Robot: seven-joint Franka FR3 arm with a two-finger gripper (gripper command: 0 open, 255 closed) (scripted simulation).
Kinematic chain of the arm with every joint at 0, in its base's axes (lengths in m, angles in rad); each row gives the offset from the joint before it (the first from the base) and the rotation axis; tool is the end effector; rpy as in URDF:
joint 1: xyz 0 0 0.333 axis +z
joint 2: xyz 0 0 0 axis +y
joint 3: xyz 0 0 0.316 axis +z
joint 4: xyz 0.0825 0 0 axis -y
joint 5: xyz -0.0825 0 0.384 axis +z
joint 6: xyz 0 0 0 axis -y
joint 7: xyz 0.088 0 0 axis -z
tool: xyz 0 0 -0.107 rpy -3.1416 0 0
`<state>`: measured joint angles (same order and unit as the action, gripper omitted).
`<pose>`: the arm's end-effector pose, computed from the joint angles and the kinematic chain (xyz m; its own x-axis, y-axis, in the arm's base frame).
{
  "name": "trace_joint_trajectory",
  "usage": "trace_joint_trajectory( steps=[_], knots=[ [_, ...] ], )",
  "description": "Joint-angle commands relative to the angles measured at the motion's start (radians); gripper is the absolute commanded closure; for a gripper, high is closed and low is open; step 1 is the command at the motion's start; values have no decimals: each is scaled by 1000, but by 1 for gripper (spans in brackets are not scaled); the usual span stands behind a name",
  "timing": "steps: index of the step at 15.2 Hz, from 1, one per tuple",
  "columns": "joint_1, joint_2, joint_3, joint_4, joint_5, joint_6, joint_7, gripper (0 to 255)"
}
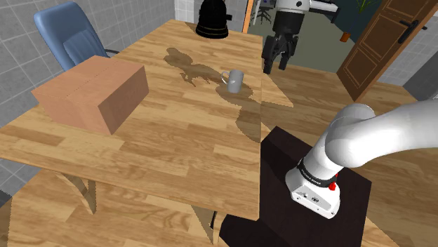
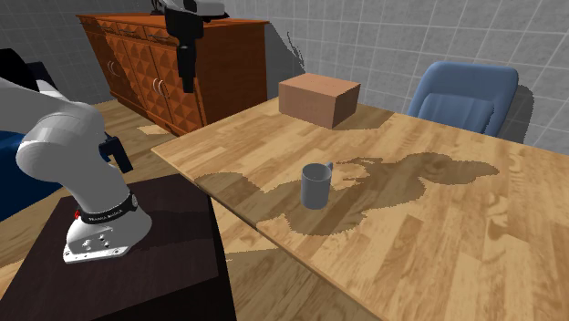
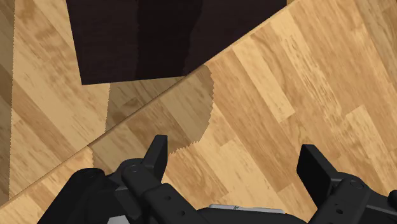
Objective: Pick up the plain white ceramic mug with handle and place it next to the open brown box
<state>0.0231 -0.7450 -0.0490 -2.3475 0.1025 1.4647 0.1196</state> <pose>0.3055 -0.0001 0.5741 0.9816 -0.1156 -0.1521 -0.1342 -0.9839 -0.1179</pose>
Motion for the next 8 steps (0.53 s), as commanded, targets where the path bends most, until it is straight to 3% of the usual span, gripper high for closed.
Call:
trace_joint_trajectory(
  steps=[1,8],
  knots=[
    [0,0,0,0,0,0,0,0],
    [-26,168,-84,6,-81,171,-129,0]
  ],
)
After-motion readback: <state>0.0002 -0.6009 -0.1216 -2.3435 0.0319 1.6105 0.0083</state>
